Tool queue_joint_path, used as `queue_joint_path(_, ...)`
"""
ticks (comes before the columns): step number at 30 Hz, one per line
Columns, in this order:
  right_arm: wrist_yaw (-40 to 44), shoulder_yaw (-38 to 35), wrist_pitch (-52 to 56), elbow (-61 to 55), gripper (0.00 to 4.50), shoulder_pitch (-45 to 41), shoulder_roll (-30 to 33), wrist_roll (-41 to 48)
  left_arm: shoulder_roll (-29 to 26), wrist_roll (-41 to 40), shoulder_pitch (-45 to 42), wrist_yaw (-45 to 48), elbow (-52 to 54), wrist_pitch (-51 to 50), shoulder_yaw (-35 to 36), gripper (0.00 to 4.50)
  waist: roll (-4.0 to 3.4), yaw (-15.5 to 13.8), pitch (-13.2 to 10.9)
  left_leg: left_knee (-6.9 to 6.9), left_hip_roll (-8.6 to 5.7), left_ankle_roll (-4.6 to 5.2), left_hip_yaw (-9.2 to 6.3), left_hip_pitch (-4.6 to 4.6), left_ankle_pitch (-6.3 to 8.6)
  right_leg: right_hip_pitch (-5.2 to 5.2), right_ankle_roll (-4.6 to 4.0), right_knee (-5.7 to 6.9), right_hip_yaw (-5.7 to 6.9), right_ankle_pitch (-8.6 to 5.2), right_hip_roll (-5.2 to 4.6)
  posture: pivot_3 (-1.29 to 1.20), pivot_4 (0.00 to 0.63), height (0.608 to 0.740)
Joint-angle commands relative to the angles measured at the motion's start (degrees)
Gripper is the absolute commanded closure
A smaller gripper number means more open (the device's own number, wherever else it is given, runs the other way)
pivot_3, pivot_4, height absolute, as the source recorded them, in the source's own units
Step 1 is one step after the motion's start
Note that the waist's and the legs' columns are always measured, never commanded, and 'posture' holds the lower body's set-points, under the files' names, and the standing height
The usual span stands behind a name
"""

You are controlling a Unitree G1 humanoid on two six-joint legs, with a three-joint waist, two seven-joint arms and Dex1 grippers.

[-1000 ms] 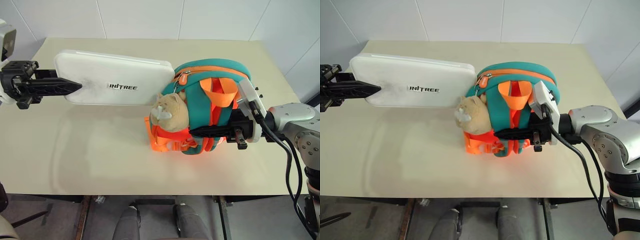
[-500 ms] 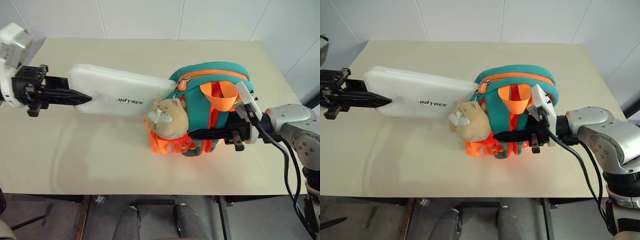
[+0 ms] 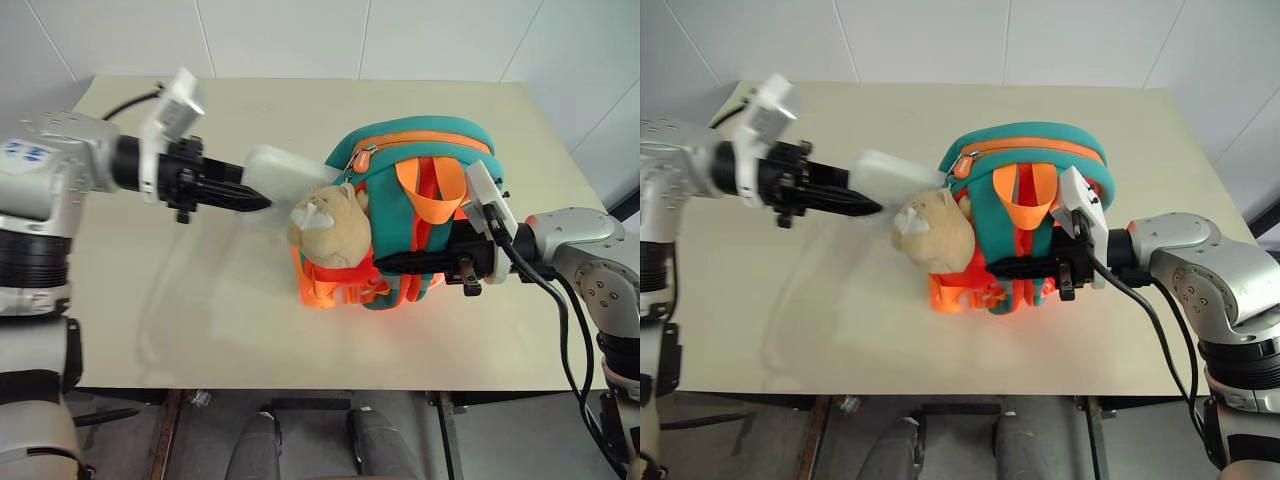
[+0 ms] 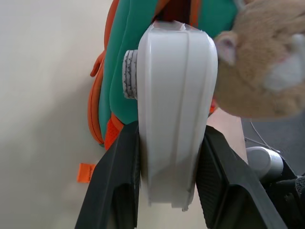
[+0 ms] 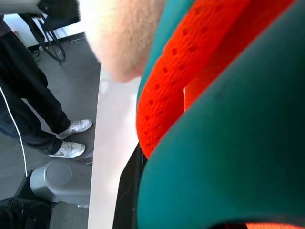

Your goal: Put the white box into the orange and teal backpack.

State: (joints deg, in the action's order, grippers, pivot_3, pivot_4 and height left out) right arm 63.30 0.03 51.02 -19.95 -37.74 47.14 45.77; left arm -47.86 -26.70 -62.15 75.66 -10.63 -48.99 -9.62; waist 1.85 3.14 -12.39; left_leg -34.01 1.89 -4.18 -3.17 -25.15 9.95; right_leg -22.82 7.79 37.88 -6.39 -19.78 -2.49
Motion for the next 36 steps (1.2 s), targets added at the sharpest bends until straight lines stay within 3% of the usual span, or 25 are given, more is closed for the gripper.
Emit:
queue_joint_path(1, 0.1, -0.2, -1.2, -0.7, 4.5, -1.4, -0.3, -0.1, 4.4, 4.5, -2.5, -3.3, -2.9, 3.3, -2.9, 3.28, -0.01, -0.1, 0.0, 0.0, 0.0, 0.0, 0.0, 0.0, 0.0, 0.0, 0.0, 0.0, 0.0, 0.0, 0.0, 0.0, 0.15, 0.74)
queue_joint_path(3, 0.0, -0.1, -1.2, -0.7, 4.5, -1.6, -0.6, -0.3, 9.6, 7.6, -3.8, -6.0, -6.4, 5.8, -5.4, 3.28, -0.01, -0.4, 0.0, -0.03, -0.01, 0.0, -0.02, 0.07, 0.0, 0.09, 0.0, 0.02, 0.01, 0.0, 0.01, 0.0, 0.15, 0.74)
queue_joint_path(11, -0.4, -0.3, -1.0, -1.1, 4.5, -1.6, -0.9, -0.5, 20.7, 13.7, -6.4, -10.8, -13.7, 10.8, -7.8, 3.28, -0.01, -1.2, 0.0, -0.23, -0.08, 0.03, -0.07, 0.1, 0.0, 0.26, 0.18, -0.03, -0.04, 0.11, 0.0, 0.0, 0.15, 0.74)
queue_joint_path(17, -0.9, -0.6, -0.7, -1.4, 4.5, -1.4, -0.9, -0.4, 22.2, 14.3, -7.2, -11.0, -16.4, 10.5, -5.9, 1.42, -0.01, -1.2, 0.0, -0.25, -0.09, 0.04, -0.08, 0.07, -0.01, 0.25, 0.22, -0.04, -0.05, 0.15, 0.0, 0.0, 0.15, 0.74)
queue_joint_path(22, -1.1, -0.3, -0.8, -1.1, 4.5, -1.7, -1.1, -0.5, 19.2, 13.7, -6.3, -12.1, -13.8, 7.7, -2.9, 0.13, -0.01, -1.1, 0.0, -0.25, -0.09, 0.04, -0.08, 0.07, -0.01, 0.25, 0.23, -0.04, -0.05, 0.15, 0.0, 0.0, 0.15, 0.74)
queue_joint_path(23, -1.1, -0.2, -0.8, -1.0, 4.5, -1.8, -1.2, -0.5, 18.2, 13.0, -6.0, -12.0, -12.6, 6.3, -1.9, 0.04, -0.01, -0.9, 0.0, -0.25, -0.09, 0.04, -0.08, 0.08, -0.01, 0.25, 0.23, -0.04, -0.05, 0.15, 0.0, 0.0, 0.15, 0.74)
queue_joint_path(32, -0.8, 0.3, -0.9, -0.3, 4.5, -2.5, -1.5, -0.9, 2.9, 4.2, 5.0, -9.4, 11.9, -7.7, 6.2, 0.04, -0.04, 0.1, 0.0, -0.09, -0.06, 0.03, -0.13, 0.06, -0.01, 0.21, 0.2, -0.06, 0.0, 0.13, 0.0, 0.0, 0.15, 0.74)
queue_joint_path(36, -0.3, 0.7, -1.2, 0.2, 4.5, -2.8, -1.7, -1.1, -1.7, -5.9, 12.2, -7.2, 22.0, -14.4, 14.8, 0.04, -0.04, 0.0, 0.0, -0.09, -0.07, 0.03, -0.12, 0.06, -0.01, 0.23, 0.2, -0.12, -0.01, 0.13, -0.02, 0.0, 0.15, 0.74)
